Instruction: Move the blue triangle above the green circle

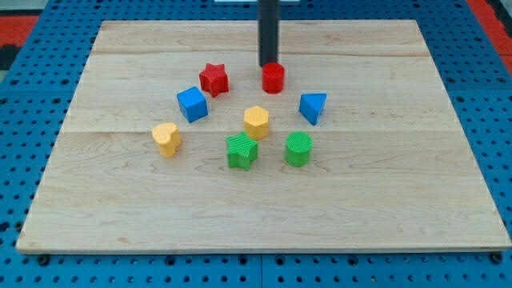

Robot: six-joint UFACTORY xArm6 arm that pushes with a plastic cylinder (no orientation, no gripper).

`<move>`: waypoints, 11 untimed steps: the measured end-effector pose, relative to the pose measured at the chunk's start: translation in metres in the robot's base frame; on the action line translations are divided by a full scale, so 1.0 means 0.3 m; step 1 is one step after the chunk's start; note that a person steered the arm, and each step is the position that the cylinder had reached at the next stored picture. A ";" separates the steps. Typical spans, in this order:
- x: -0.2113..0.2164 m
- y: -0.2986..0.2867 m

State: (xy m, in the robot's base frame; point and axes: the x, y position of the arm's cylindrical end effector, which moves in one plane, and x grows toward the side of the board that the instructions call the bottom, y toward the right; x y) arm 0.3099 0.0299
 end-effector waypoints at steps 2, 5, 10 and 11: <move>-0.012 0.043; 0.110 0.093; 0.306 0.219; 0.311 0.235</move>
